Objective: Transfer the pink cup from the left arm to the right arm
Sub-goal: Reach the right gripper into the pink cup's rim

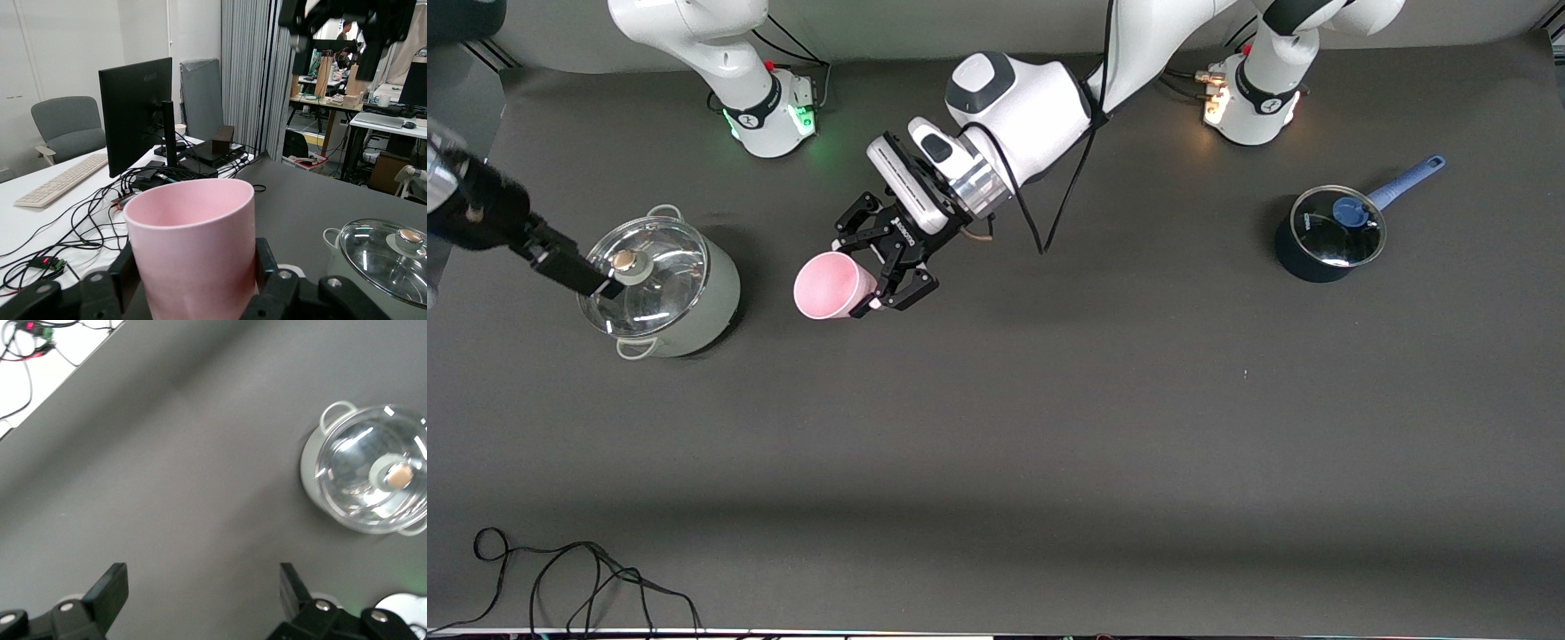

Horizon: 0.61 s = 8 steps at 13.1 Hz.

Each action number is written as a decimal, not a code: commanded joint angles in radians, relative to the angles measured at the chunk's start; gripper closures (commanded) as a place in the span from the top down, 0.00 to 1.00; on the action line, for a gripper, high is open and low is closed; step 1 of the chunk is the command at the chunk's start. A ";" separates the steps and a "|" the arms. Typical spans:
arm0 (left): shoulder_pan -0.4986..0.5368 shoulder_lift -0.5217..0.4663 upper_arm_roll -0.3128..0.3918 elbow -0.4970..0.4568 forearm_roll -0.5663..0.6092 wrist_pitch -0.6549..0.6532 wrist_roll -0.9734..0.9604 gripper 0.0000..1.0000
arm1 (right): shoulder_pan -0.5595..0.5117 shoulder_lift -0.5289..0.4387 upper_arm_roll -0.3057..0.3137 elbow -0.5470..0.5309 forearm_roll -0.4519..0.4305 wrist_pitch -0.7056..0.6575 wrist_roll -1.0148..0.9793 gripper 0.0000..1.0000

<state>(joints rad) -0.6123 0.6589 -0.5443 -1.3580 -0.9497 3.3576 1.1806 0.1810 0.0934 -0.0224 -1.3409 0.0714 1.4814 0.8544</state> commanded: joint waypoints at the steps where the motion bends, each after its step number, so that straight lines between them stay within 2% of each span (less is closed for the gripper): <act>1: -0.020 0.001 0.018 0.016 0.008 0.016 -0.022 0.00 | 0.090 0.086 -0.005 0.156 0.007 -0.053 0.141 1.00; 6: -0.020 0.001 0.018 0.017 0.006 0.014 -0.022 0.00 | 0.225 0.143 -0.005 0.192 0.005 -0.047 0.340 1.00; 8: -0.020 -0.001 0.017 0.017 0.006 0.014 -0.022 0.00 | 0.244 0.158 -0.005 0.193 0.007 -0.033 0.426 1.00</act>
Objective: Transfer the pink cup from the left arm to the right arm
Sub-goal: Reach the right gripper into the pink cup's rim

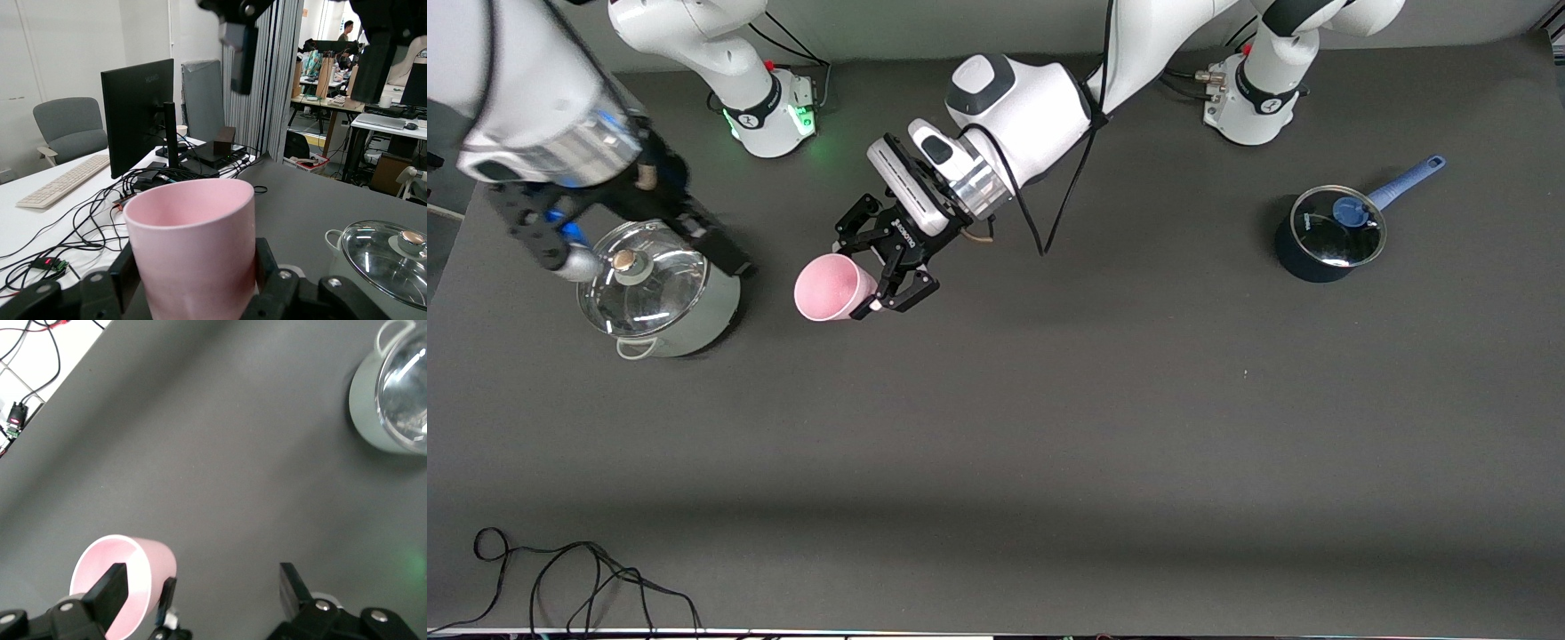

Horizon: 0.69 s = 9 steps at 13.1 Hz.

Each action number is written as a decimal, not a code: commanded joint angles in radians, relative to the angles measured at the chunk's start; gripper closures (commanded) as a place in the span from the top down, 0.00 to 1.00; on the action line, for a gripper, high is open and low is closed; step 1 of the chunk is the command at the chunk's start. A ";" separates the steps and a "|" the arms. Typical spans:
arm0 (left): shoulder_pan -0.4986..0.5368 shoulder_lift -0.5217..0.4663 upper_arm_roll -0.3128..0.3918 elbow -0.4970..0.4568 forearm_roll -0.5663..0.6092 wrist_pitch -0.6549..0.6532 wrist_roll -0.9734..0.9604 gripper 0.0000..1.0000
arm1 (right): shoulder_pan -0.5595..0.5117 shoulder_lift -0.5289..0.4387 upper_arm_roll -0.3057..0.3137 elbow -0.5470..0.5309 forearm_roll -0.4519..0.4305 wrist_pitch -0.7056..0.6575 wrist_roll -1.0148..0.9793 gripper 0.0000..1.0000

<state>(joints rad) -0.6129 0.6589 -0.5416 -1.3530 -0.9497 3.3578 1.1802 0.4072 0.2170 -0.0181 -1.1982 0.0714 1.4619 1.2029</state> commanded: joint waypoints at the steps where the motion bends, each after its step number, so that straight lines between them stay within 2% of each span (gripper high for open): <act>1: -0.019 -0.001 0.014 0.014 0.005 0.014 -0.024 0.00 | 0.019 0.041 -0.003 0.052 0.007 -0.003 0.087 1.00; 6: -0.019 -0.001 0.014 0.014 0.005 0.014 -0.024 0.00 | 0.019 0.061 0.009 0.048 0.086 0.003 0.102 1.00; 9: -0.019 0.002 0.014 0.025 0.005 0.014 -0.024 0.00 | 0.018 0.105 0.009 0.048 0.116 0.005 0.101 1.00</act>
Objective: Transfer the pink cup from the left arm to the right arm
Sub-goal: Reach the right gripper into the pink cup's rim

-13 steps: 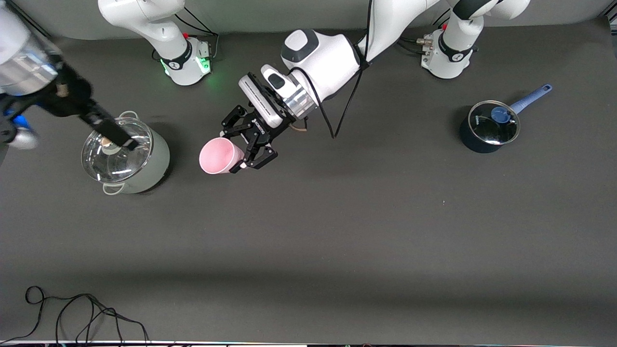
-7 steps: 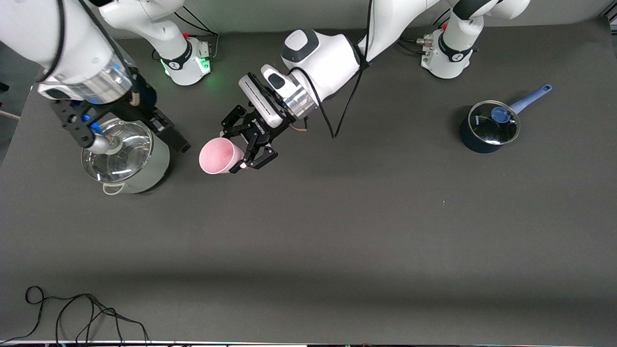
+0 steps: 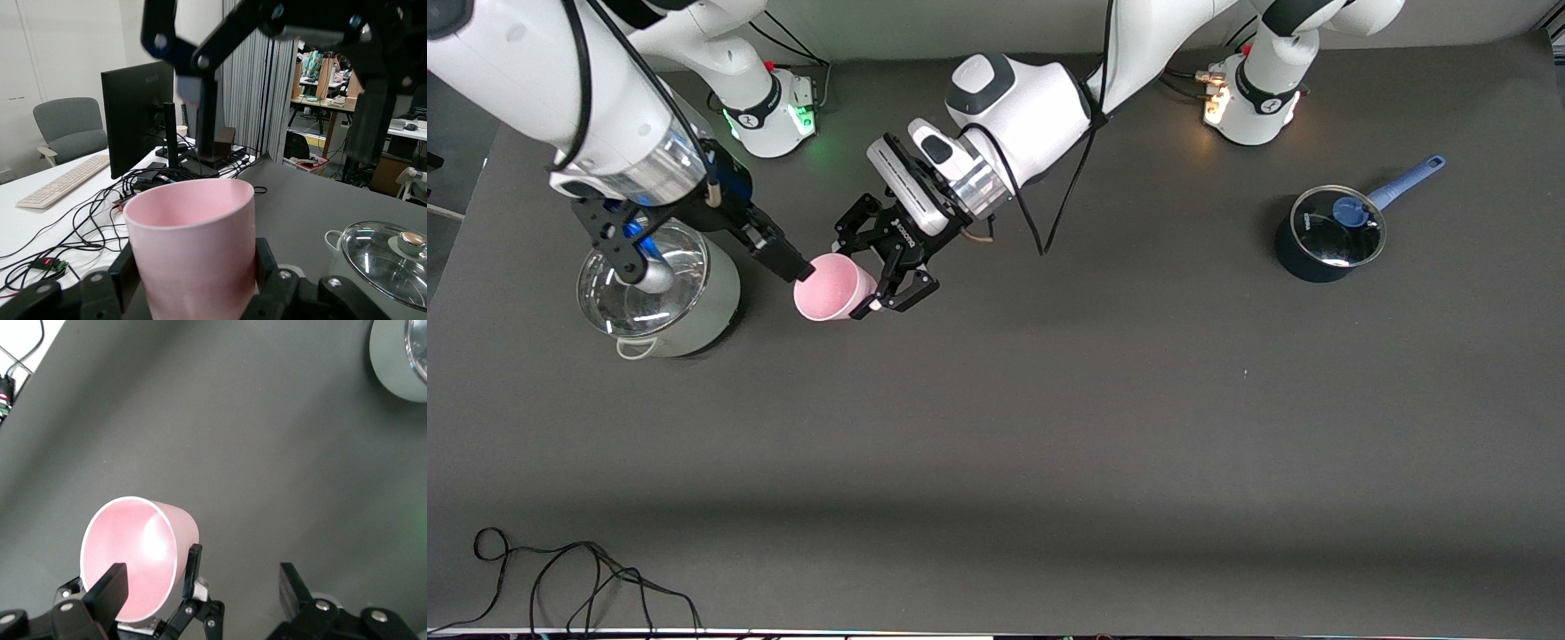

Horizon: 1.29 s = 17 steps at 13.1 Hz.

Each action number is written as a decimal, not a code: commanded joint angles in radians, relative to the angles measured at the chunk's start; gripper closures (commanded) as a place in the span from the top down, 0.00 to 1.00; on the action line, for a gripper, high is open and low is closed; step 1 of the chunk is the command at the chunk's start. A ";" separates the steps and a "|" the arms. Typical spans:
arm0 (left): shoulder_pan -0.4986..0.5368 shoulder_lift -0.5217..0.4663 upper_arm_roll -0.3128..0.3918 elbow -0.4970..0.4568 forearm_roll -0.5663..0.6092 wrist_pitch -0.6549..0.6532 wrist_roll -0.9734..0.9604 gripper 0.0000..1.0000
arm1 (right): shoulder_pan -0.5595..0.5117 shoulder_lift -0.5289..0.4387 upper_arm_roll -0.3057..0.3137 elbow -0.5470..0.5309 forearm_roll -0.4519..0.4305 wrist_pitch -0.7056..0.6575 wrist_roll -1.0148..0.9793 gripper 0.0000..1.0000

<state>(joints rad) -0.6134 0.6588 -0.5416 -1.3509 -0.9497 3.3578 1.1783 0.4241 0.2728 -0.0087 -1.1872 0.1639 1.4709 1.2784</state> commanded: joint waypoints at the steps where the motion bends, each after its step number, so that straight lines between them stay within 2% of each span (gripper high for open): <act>1: -0.020 0.002 0.014 0.023 0.005 0.014 -0.020 0.00 | 0.001 0.057 -0.001 0.035 0.025 -0.004 0.024 1.00; 5: -0.019 0.002 0.014 0.024 0.005 0.014 -0.022 0.00 | 0.001 0.052 -0.001 0.041 0.023 -0.006 0.010 0.98; 8: -0.019 0.002 0.014 0.024 0.005 0.014 -0.022 0.00 | 0.001 0.046 0.001 0.043 0.023 -0.011 0.015 0.86; 12: -0.019 0.002 0.014 0.024 0.005 0.012 -0.022 0.00 | 0.002 0.046 0.001 0.052 0.022 -0.018 0.019 0.64; 15: -0.019 0.002 0.014 0.026 0.005 0.012 -0.022 0.00 | 0.002 0.046 0.001 0.054 0.022 -0.018 0.027 0.28; 17: -0.019 0.001 0.014 0.026 0.005 0.011 -0.022 0.00 | 0.002 0.046 0.001 0.054 0.020 -0.018 0.036 0.14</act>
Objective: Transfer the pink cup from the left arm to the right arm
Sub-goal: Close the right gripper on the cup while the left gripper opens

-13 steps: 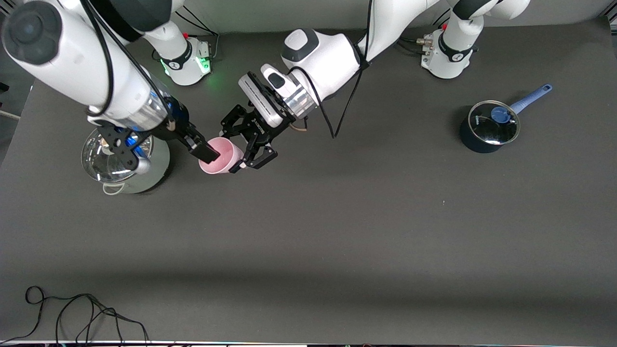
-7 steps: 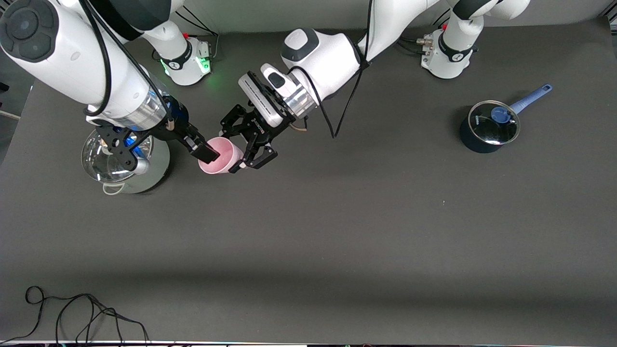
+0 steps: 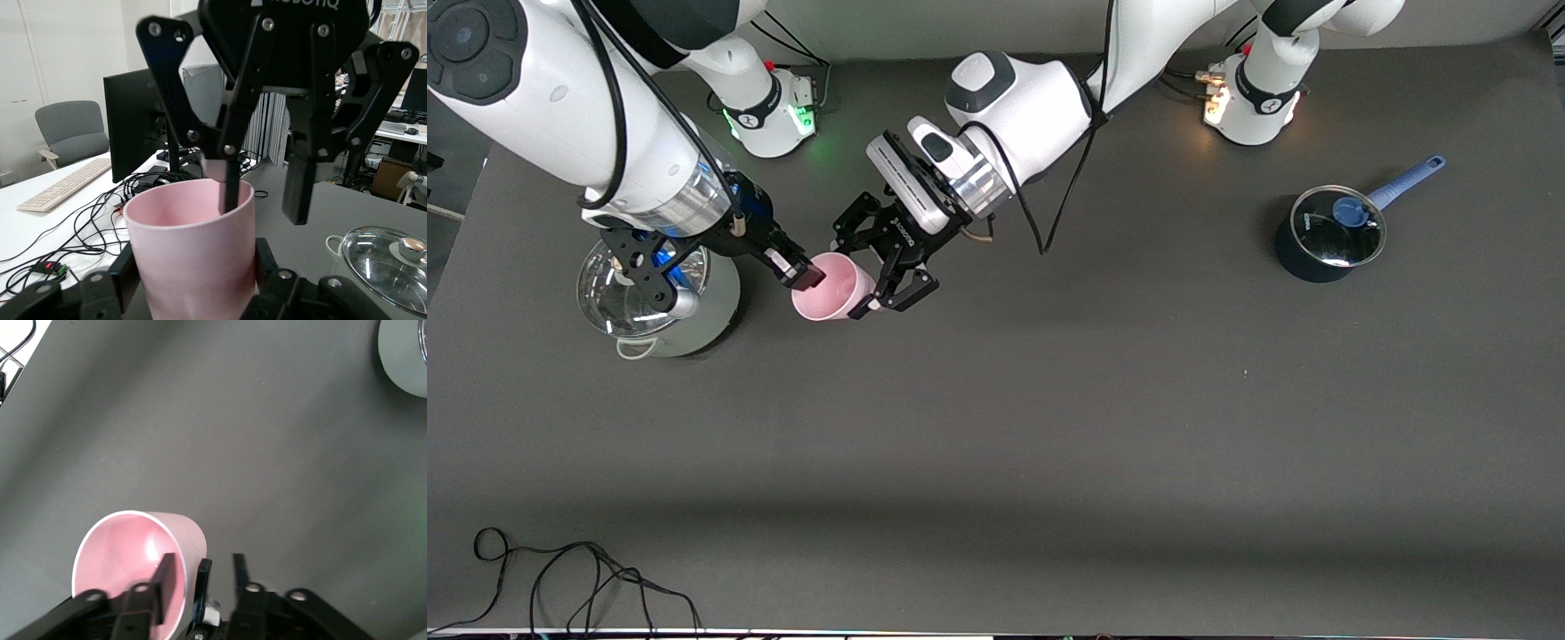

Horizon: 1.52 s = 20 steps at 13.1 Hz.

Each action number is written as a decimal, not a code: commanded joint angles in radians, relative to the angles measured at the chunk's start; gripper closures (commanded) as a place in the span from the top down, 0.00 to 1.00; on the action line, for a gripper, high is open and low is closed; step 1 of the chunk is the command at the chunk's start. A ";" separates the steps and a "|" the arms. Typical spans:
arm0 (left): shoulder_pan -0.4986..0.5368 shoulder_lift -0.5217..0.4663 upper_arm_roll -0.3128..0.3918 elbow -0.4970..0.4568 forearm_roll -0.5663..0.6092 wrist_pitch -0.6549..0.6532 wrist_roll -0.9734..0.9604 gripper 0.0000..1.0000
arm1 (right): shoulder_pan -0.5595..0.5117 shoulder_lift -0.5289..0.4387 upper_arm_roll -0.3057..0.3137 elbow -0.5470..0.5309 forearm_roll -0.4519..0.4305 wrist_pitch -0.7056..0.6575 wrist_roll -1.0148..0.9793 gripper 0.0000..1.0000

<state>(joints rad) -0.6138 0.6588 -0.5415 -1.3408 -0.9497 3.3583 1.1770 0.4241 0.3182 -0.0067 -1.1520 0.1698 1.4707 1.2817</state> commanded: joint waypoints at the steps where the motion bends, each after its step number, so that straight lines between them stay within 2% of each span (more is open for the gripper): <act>1: -0.018 -0.002 0.014 0.015 0.005 0.006 -0.020 0.00 | 0.004 0.001 -0.001 0.018 0.014 -0.020 0.037 0.07; 2: -0.018 -0.001 0.014 0.015 0.003 0.007 -0.020 0.00 | 0.004 0.001 -0.001 0.018 0.011 -0.020 0.037 0.01; 3: -0.018 -0.001 0.014 0.015 0.003 0.007 -0.020 0.00 | 0.004 0.001 -0.001 0.018 0.008 -0.020 0.037 0.00; 8: -0.018 -0.004 0.017 0.015 0.005 0.007 -0.019 0.00 | 0.004 0.002 -0.001 0.018 0.002 -0.020 0.034 0.00; 10: -0.023 -0.008 0.058 0.011 0.028 0.006 -0.010 0.00 | 0.004 0.005 0.001 0.024 -0.024 -0.013 0.027 0.00; 13: -0.030 -0.008 0.067 -0.001 0.045 0.010 -0.004 0.00 | 0.002 0.013 -0.001 0.044 -0.032 -0.010 0.025 0.00; 14: -0.027 -0.011 0.066 0.005 0.045 0.000 -0.004 0.99 | 0.002 0.013 -0.001 0.044 -0.048 -0.007 0.024 0.00; 20: -0.023 -0.011 0.064 0.000 0.042 -0.016 -0.004 1.00 | 0.002 0.021 -0.002 0.048 -0.082 0.003 0.021 0.00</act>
<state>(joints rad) -0.6311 0.6582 -0.4893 -1.3373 -0.9072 3.3527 1.1799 0.4227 0.3226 -0.0063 -1.1386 0.1121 1.4867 1.2898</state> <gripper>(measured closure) 0.000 0.974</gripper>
